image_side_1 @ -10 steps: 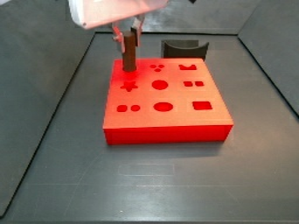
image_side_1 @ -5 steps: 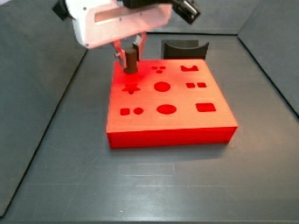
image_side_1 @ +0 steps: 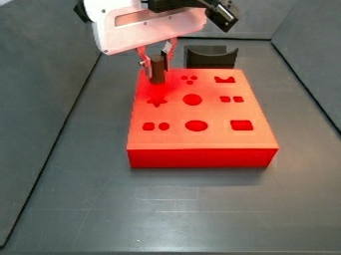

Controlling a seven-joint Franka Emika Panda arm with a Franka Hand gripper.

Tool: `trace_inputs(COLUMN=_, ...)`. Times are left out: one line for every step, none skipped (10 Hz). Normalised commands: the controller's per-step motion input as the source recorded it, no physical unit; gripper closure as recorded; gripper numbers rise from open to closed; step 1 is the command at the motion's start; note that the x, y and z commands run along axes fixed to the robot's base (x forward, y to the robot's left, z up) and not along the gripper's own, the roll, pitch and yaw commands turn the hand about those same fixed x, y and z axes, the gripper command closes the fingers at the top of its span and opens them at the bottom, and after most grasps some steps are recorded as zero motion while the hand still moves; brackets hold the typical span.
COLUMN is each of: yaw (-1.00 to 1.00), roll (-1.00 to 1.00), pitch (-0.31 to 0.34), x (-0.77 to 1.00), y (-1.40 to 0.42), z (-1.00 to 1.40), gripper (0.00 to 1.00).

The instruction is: Insert the hexagon object.

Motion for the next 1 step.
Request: trace_inputs(yaw=0.0, roll=0.07, pitch=0.0, x=0.0, y=0.02, z=-0.01, gripper=1.0)
